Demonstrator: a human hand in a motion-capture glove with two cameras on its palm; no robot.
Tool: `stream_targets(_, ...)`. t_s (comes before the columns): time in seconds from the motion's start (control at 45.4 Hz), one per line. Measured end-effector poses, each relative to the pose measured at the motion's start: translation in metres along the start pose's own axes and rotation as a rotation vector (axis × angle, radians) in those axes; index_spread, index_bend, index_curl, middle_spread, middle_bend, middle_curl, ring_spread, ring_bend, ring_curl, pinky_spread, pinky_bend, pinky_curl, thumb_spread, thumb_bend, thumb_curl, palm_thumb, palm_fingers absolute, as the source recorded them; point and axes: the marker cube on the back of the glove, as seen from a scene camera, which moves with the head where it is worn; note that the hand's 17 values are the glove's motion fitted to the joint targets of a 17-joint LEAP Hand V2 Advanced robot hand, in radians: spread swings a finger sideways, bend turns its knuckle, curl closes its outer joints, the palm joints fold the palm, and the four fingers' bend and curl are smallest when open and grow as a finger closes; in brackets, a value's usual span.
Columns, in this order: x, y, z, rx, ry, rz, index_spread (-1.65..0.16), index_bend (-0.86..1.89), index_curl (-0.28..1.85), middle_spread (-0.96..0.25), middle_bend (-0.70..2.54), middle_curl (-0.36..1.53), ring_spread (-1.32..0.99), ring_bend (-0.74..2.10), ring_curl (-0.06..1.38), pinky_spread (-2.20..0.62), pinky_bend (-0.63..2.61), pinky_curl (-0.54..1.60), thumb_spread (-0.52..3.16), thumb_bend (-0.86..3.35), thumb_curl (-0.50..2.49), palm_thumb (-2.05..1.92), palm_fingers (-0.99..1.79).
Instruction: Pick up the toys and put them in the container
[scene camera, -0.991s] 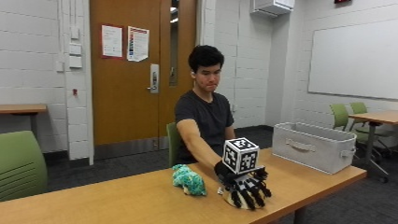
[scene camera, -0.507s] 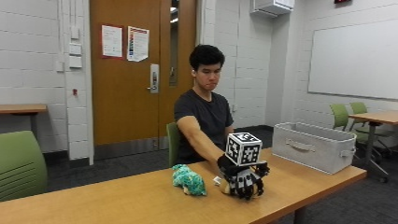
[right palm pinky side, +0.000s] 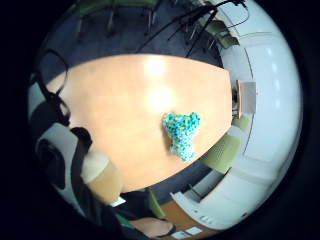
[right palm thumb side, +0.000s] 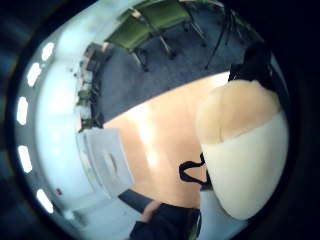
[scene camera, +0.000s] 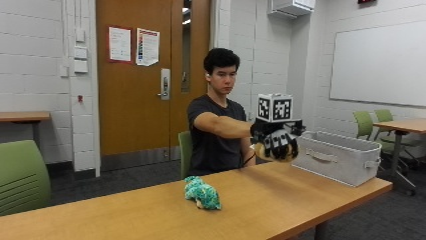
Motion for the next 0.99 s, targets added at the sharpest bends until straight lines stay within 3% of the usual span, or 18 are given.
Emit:
stream_targets(0.22,-0.081,0.025,-0.088,0.144,-0.003,-0.09,-0.44,0.3,0.3,-0.47,0.69,0.66,-0.45,1.08,0.54,-0.44,0.95,0.41,0.7,0.12,0.75,0.64,1.14)
stream_targets(0.397,-0.164,0.055,-0.12,0.216,0.016,-0.198,-0.44,0.32,0.35,-0.47,0.7,0.69,-0.45,1.09,0.55,-0.44,0.95,0.42,0.65,0.1,0.81,0.63,1.14)
stream_targets(0.617,-0.29,0.104,-0.125,0.319,0.013,-0.29,-0.43,0.37,0.42,-0.46,0.75,0.73,-0.45,1.09,0.55,-0.44,0.94,0.42,0.59,0.06,0.87,0.62,1.16)
stream_targets(0.727,-0.355,0.132,-0.118,0.293,-0.055,-0.295,-0.43,0.38,0.46,-0.45,0.77,0.75,-0.44,1.1,0.55,-0.43,0.95,0.43,0.57,0.05,0.9,0.61,1.17)
stream_targets(0.771,-0.37,0.139,-0.115,0.268,-0.069,-0.343,-0.43,0.39,0.47,-0.45,0.77,0.75,-0.44,1.11,0.55,-0.44,0.95,0.43,0.57,0.05,0.91,0.61,1.17)
stream_targets(0.859,-0.397,0.16,-0.105,0.182,-0.108,-0.582,-0.42,0.39,0.49,-0.45,0.79,0.77,-0.44,1.12,0.56,-0.43,0.96,0.43,0.56,0.04,0.93,0.62,1.16)
stream_targets(0.925,-0.41,0.158,-0.098,0.176,-0.101,-0.519,-0.42,0.39,0.52,-0.44,0.8,0.77,-0.44,1.13,0.56,-0.43,0.96,0.43,0.55,0.04,0.95,0.63,1.16)
stream_targets(0.991,-0.395,0.136,-0.09,0.214,-0.046,-0.589,-0.42,0.39,0.54,-0.44,0.8,0.78,-0.44,1.14,0.56,-0.43,0.96,0.44,0.55,0.04,0.96,0.63,1.16)
